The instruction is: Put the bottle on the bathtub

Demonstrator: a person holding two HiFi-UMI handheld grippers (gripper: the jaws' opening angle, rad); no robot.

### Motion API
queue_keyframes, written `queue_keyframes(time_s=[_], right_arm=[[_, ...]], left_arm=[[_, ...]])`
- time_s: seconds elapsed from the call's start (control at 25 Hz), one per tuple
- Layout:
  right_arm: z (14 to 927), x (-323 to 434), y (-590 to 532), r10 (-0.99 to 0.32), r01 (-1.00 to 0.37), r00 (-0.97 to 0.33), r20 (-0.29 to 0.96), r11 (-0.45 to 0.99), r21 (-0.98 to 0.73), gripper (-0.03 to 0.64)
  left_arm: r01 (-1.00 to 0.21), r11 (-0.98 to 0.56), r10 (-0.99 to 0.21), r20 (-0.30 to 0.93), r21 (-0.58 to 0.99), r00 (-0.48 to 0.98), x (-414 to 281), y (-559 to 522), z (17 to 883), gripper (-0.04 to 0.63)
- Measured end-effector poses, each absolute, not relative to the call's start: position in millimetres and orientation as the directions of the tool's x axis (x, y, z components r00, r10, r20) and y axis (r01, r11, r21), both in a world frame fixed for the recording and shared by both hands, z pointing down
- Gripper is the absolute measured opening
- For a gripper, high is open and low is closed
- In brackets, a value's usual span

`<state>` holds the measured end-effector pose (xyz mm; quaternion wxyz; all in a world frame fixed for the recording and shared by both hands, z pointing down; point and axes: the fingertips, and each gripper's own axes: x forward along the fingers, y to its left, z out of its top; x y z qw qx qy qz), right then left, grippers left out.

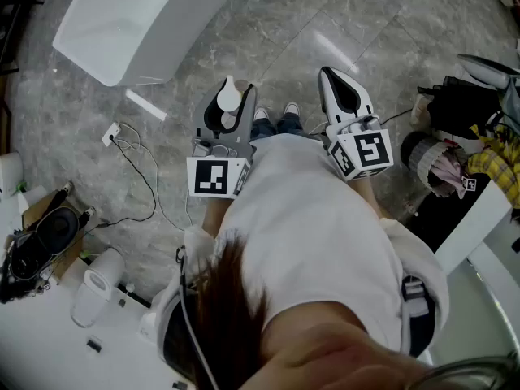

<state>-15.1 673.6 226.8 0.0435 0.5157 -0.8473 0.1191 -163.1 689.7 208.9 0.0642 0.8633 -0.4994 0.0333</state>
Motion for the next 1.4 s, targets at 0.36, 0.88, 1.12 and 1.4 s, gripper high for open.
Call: queue_keyframes(time_s=[0.36,0.88,1.12,1.4], right_arm=[[220,-15,678,-0.864,-0.882,-0.468,0.185,0.447,-0.146,0.012],[212,5,680,-0.853,-0.864,-0.501,0.147,0.484,-0.14,0.012],[217,39,678,-0.861,-0.872,-0.486,0.149,0.467,-0.15,0.012],[227,67,680,-0.864,-0.883,-0.467,0.187,0.444,-0.155,0.012]], left_arm=[[-0.87,-0.486,-0.863,0.111,0.083,0.493,-165,689,207,0.161],[-0.88,-0.468,-0.874,0.105,0.081,0.475,-146,690,195,0.161],[-0.892,-0.441,-0.891,0.071,0.097,0.449,-131,688,189,0.161],[-0.904,-0.417,-0.904,0.057,0.095,0.423,-128,682,179,0.161]])
